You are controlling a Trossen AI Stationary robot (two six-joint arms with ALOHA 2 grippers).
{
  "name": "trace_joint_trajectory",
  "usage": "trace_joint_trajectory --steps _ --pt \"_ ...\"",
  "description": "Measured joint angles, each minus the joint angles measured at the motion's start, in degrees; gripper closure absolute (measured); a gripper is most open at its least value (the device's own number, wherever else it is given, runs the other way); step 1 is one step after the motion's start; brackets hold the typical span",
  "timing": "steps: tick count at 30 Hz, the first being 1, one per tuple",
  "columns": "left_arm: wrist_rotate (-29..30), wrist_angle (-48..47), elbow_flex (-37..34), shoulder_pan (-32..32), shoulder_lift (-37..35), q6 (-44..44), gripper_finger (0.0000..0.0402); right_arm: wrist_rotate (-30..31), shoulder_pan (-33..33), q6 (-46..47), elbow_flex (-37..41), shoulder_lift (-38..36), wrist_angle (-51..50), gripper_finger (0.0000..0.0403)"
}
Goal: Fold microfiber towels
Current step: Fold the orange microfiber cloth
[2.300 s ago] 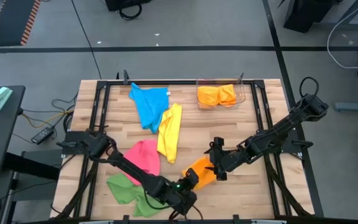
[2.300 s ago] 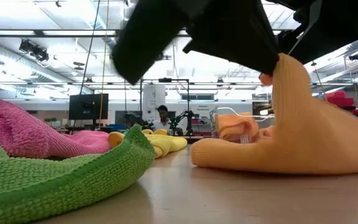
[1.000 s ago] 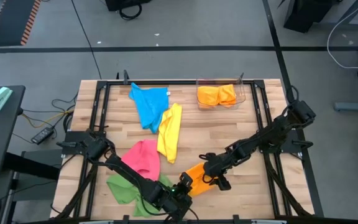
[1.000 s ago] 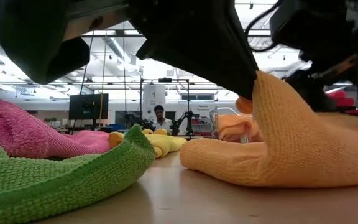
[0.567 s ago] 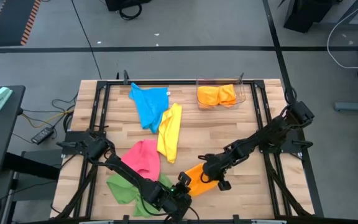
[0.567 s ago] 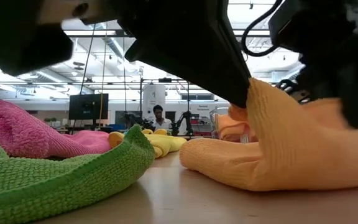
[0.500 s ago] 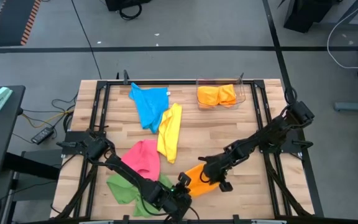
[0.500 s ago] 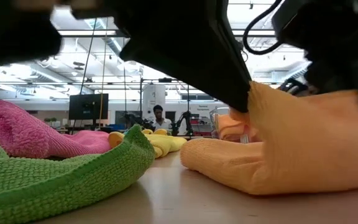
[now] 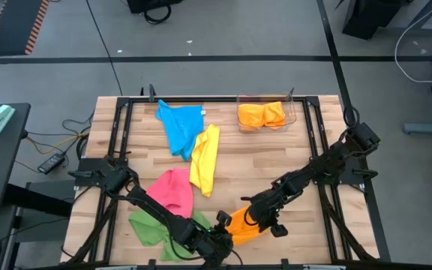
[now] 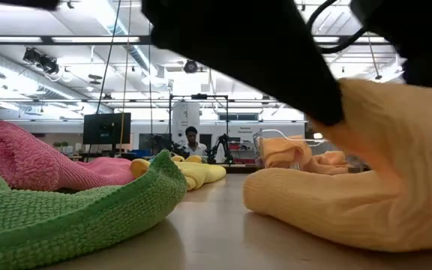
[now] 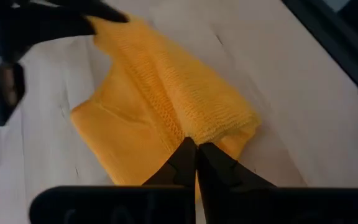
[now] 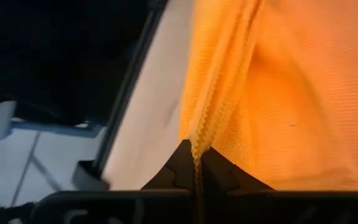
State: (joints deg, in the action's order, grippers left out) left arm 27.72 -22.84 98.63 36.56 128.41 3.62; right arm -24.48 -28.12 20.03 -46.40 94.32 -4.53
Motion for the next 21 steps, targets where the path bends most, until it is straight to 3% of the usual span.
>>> trace_joint_trajectory --steps 6,16,21 --pt "0.08 -1.22 -0.02 0.49 0.01 -0.12 0.0376 2.35 2.32 -1.34 -0.06 0.00 -0.28 0.0392" --pt "5.68 -9.24 -0.02 1.31 -0.84 -0.25 0.0386 5.32 4.72 -2.99 -0.30 0.00 0.08 0.0392" --pt "5.45 -10.75 -0.02 0.78 -0.84 -4.86 0.0366 6.17 4.80 -4.98 -0.33 1.25 0.97 0.0393"
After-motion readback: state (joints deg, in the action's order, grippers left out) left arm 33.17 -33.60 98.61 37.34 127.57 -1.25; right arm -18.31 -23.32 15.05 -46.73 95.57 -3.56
